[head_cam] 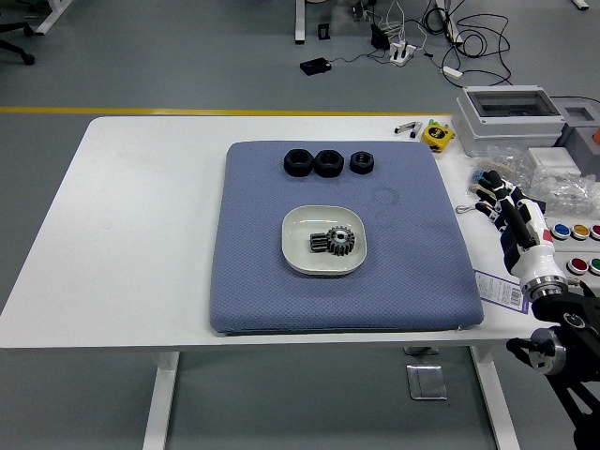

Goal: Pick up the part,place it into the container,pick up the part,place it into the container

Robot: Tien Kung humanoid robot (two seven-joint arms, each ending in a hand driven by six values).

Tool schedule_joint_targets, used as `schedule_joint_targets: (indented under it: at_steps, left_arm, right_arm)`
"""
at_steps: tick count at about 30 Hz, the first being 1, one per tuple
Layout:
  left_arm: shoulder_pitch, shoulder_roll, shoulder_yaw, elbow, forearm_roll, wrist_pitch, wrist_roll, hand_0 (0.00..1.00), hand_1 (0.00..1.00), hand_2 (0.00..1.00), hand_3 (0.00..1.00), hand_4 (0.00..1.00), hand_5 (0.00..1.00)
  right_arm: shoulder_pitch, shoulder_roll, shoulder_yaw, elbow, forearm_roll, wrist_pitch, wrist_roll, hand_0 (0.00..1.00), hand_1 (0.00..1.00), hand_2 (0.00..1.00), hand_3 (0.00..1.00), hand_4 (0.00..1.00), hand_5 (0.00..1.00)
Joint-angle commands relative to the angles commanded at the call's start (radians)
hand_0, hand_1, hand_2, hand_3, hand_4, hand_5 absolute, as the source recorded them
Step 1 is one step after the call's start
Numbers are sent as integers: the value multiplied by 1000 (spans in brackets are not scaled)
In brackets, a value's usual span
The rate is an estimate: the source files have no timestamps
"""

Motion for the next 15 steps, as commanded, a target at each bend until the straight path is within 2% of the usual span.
schedule_joint_targets:
  at_steps: [10, 15]
  left_arm:
    - [0, 0, 0, 1, -1, 0, 0, 528, 558, 656, 594, 587, 558]
    - [1, 0, 0, 1, -1, 1, 0, 529, 558, 656, 593, 588, 556]
  right_arm:
    - [-20, 16, -15, -11, 27, 16, 94, 847, 804, 805, 754, 954, 710]
    - [-29, 23, -21, -18, 29, 24, 107, 866, 809, 811, 769, 965, 722]
